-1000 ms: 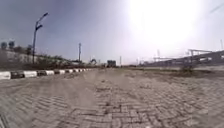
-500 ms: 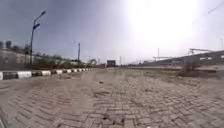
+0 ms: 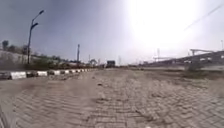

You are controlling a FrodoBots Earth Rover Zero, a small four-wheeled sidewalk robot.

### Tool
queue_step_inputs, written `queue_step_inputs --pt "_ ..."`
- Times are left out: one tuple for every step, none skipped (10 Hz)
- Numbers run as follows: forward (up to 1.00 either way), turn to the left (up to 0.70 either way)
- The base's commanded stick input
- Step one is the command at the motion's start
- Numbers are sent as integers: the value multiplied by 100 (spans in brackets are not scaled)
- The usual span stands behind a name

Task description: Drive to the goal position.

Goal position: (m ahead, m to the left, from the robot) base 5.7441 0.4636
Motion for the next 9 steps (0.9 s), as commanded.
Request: queue_step_inputs --pt "100 0" --pt "100 0" --pt "100 0" --pt "100 0" --pt "100 0" --pt "100 0" --pt "100 0" --pt "100 0" --pt "100 0"
